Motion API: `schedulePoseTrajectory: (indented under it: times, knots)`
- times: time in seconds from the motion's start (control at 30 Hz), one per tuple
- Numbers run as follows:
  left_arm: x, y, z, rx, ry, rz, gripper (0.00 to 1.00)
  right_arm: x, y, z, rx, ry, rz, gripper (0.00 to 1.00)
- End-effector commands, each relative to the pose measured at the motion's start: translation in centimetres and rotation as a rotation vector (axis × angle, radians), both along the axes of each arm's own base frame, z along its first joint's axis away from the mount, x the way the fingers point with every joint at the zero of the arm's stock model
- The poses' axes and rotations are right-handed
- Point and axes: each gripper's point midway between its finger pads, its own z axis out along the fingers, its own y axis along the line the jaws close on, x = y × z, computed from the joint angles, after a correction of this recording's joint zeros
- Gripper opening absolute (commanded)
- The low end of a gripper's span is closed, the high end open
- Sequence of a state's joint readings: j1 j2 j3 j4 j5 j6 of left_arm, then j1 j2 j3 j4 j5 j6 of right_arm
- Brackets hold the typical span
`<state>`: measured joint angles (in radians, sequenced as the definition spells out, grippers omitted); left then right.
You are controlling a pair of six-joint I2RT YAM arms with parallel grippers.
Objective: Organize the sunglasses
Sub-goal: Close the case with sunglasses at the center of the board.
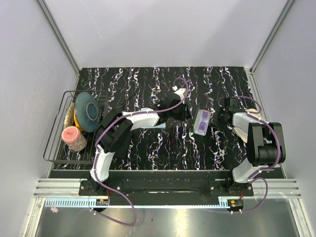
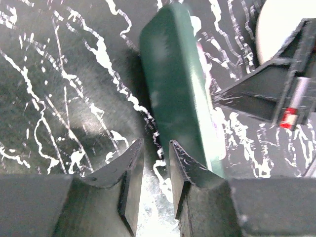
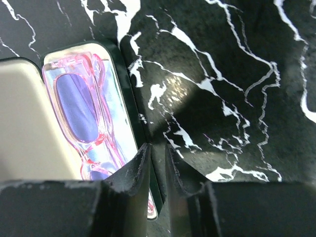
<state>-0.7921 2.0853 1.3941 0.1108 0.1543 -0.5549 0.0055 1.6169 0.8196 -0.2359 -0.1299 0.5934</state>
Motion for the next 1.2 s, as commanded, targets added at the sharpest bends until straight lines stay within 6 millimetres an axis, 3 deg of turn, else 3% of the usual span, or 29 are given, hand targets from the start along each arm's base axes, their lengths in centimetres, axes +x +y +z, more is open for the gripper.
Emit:
schedulePoseTrajectory:
  times: [0.0,0.6,1.17]
  knots:
    - [1.1,-2.3,7.4,-0.173,-0.132,-0.037,0.31,0.0,0.7,-1.0,0.023,0.027,0.059,0.23]
    - [-0.5,-5.6,5.7,-0.217,-0.061,-0.139,0.32,0.3,2.1,-0.8,0.087,0.026,0.133,0.20]
    - [-1.4,-6.3,0.9,-0.122,0.031,-0.124,0.32,0.5,2.2,-0.9,0.076,0.035,0.132,0.20]
